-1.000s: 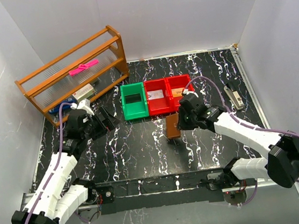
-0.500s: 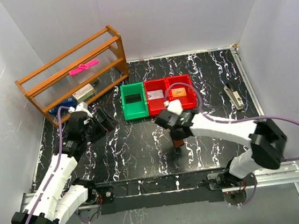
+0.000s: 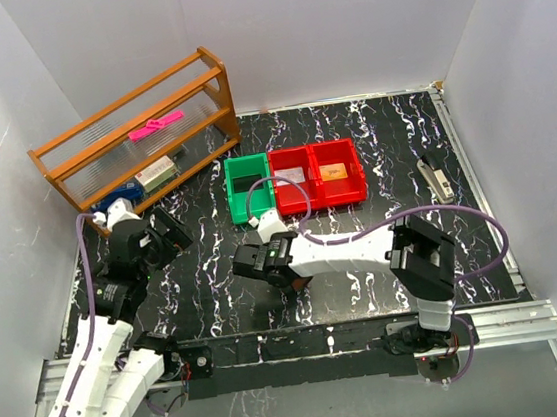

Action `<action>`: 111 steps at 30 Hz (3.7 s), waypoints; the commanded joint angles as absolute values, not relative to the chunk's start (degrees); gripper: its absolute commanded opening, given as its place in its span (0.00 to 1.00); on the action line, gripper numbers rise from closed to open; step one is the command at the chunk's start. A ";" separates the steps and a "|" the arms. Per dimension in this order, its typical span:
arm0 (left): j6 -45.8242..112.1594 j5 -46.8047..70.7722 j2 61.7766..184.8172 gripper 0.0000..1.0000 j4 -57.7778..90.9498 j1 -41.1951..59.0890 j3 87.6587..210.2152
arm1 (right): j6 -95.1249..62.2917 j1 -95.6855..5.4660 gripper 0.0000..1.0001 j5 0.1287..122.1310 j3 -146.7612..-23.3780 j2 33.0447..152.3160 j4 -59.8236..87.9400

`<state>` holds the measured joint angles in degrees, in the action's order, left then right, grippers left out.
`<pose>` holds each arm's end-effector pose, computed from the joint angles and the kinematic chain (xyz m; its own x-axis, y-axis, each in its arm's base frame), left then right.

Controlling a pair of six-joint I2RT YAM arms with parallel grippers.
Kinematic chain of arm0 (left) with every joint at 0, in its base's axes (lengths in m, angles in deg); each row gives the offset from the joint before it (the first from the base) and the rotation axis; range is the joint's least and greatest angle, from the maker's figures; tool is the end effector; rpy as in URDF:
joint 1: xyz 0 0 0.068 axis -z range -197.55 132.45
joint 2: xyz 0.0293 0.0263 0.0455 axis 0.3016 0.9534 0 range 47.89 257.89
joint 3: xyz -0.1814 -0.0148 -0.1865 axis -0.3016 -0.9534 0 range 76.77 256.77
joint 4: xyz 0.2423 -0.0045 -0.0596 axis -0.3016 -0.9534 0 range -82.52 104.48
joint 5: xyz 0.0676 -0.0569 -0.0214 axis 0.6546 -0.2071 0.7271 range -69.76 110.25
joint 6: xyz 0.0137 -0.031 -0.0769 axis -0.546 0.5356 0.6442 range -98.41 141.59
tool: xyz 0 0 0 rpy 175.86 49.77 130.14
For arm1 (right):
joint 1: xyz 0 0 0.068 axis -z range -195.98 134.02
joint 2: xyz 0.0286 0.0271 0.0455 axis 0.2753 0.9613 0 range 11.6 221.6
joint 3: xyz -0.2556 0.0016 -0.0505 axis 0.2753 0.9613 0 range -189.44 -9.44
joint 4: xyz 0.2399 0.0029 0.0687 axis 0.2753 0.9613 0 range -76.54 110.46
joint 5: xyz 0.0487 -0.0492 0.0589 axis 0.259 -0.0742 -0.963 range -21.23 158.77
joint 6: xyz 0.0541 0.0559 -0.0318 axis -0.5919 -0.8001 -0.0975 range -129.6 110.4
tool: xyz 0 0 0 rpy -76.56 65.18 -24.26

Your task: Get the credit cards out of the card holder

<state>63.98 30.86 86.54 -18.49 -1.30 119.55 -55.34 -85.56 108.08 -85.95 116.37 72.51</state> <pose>0.1759 -0.0371 0.2764 -0.4230 -0.5670 -0.7069 -0.2236 0.8213 -0.5249 0.1565 0.2867 0.1685 -0.7551 -0.4400 -0.4861 -0.2492 0.8783 -0.4080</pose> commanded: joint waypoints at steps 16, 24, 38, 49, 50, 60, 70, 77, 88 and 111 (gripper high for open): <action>60.43 18.80 93.99 0.99 -15.24 -1.20 119.31 | -58.02 -75.63 0.08 107.61 -66.13 91.19 72.87; 60.18 7.17 100.84 0.98 -8.00 -1.20 118.07 | -58.02 -71.74 0.08 107.61 -62.06 87.52 72.87; 59.90 10.05 102.49 0.98 -8.65 -1.16 118.64 | -58.02 -71.34 0.08 107.61 -66.43 97.13 72.87; 59.62 11.18 101.59 0.89 -9.64 -1.20 118.35 | -47.16 -71.48 0.04 78.50 -70.58 94.61 44.31; 59.61 11.39 101.76 0.90 -9.79 -1.20 118.58 | -47.90 -71.52 0.06 80.24 -71.23 94.31 45.76; 59.95 12.17 102.47 0.98 -9.26 -1.20 119.72 | -48.07 -74.15 0.90 85.80 -73.44 97.57 53.34; 64.46 8.41 102.94 0.90 -17.69 -1.20 113.65 | -49.96 -72.02 0.84 55.68 -66.65 99.34 24.74; 72.57 18.21 101.25 0.89 -19.99 -1.20 109.18 | -60.01 -71.78 0.71 50.43 -69.56 111.79 15.57; 70.47 9.69 111.57 0.51 -9.32 -1.20 107.12 | -64.62 -70.17 0.54 53.07 -68.86 119.78 8.67; 64.77 2.90 108.32 0.99 -2.11 -1.12 113.13 | -51.55 -67.20 0.07 105.36 -65.41 83.84 52.00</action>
